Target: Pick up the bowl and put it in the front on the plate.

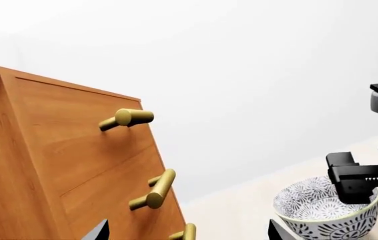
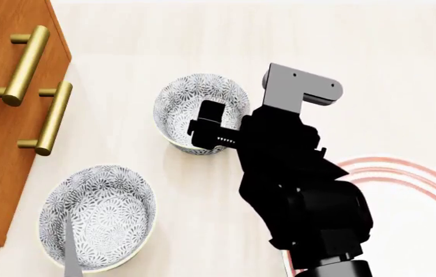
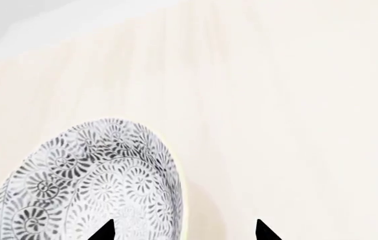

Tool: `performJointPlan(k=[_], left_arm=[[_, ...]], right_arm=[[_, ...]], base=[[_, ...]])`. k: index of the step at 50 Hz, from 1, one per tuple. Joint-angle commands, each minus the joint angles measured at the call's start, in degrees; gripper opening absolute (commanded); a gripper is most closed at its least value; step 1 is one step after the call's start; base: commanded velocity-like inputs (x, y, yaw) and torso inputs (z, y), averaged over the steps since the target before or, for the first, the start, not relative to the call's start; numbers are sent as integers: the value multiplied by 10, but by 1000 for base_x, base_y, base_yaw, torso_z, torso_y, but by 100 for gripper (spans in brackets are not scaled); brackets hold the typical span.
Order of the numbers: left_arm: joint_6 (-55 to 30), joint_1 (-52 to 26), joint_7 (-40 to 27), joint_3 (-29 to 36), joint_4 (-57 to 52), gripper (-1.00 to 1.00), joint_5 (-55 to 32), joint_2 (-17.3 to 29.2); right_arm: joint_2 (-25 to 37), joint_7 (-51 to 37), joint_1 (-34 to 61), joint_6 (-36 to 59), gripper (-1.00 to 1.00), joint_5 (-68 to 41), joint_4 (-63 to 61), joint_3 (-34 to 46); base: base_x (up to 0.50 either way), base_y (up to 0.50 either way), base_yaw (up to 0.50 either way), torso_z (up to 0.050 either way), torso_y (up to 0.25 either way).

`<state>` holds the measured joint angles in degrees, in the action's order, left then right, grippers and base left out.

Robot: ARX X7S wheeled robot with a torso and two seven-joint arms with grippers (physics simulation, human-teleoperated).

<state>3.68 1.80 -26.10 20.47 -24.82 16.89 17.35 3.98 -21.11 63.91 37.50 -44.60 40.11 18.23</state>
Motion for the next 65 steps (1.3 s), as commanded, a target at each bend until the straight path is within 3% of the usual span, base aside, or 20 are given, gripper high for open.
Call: performJointPlan(k=[1, 3, 4, 32, 55, 65], left_arm=[[18, 4, 10, -11, -4, 100, 12, -9], [20, 3, 9, -10, -1, 100, 11, -8], [18, 3, 10, -10, -3, 100, 11, -8], [15, 1, 6, -4, -2, 100, 8, -4], [14, 2, 2, 1, -1, 100, 3, -1], [14, 2, 0, 2, -2, 100, 2, 1]], right_arm=[[-13, 8, -4, -9, 100, -4, -2, -15], [-13, 5, -4, -10, 100, -9, -5, -19], [-12, 3, -5, -10, -100, -12, -7, -20], [-2, -4, -14, -22, -100, -32, -34, -4], [83, -58, 27, 15, -100, -86, -277, -42], [160, -84, 21, 75, -100, -158, -430, -83]], base=[[0, 0, 0, 0, 0], [0, 0, 0, 0, 0], [0, 0, 0, 0, 0], [0, 0, 0, 0, 0], [0, 0, 0, 0, 0], [0, 0, 0, 0, 0]])
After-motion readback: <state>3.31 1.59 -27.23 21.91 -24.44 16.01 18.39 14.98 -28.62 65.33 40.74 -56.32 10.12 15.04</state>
